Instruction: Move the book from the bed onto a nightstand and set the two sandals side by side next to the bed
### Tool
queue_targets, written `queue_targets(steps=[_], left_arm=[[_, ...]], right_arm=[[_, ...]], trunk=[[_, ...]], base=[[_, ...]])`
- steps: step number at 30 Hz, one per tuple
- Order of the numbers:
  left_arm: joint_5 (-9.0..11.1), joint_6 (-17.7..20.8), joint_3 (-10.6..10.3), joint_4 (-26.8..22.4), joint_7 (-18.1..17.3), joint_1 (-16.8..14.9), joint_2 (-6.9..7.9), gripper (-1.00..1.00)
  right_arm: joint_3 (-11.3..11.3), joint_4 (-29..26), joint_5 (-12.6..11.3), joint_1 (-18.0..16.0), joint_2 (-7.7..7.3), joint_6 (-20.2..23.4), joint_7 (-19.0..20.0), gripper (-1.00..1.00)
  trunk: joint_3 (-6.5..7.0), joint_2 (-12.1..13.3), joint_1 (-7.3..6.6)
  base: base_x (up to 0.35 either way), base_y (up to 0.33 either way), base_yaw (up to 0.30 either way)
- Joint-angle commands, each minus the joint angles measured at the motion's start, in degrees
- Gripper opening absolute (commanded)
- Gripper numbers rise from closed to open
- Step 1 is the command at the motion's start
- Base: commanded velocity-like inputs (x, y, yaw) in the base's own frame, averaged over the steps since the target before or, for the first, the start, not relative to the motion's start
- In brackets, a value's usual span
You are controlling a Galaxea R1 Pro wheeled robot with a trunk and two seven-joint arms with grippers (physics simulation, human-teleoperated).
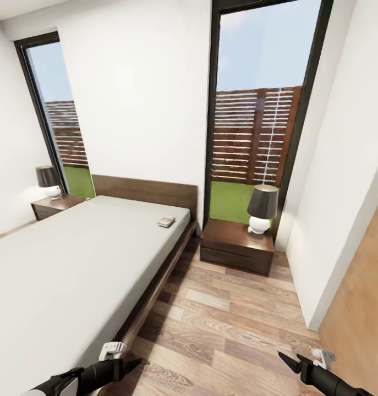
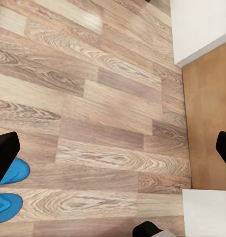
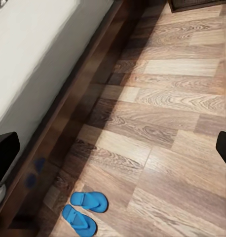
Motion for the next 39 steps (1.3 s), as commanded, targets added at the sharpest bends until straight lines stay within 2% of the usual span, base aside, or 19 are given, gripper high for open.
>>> queue_targets(steps=[1, 34, 39], left_arm=[[-0.2, -0.2, 0.2, 0.0, -0.2, 0.0, 0.02, 1.0], [-0.2, -0.2, 0.2, 0.0, -0.2, 0.0, 0.02, 1.0], [-0.2, -0.2, 0.1, 0.0, -0.1, 0.0, 0.02, 1.0]], right_arm=[[0.3, 0.3, -0.5, -0.1, -0.02, -0.3, 0.2, 1.0], [0.3, 0.3, -0.5, -0.1, -0.02, -0.3, 0.3, 1.0], [0.3, 0.3, -0.4, -0.1, -0.02, -0.3, 0.4, 1.0]], trunk=[[-0.08, -0.1, 0.01], [-0.08, -0.1, 0.01], [-0.08, -0.1, 0.01]], base=[[0.0, 0.0, -0.262], [0.0, 0.0, -0.279], [0.008, -0.013, -0.093]])
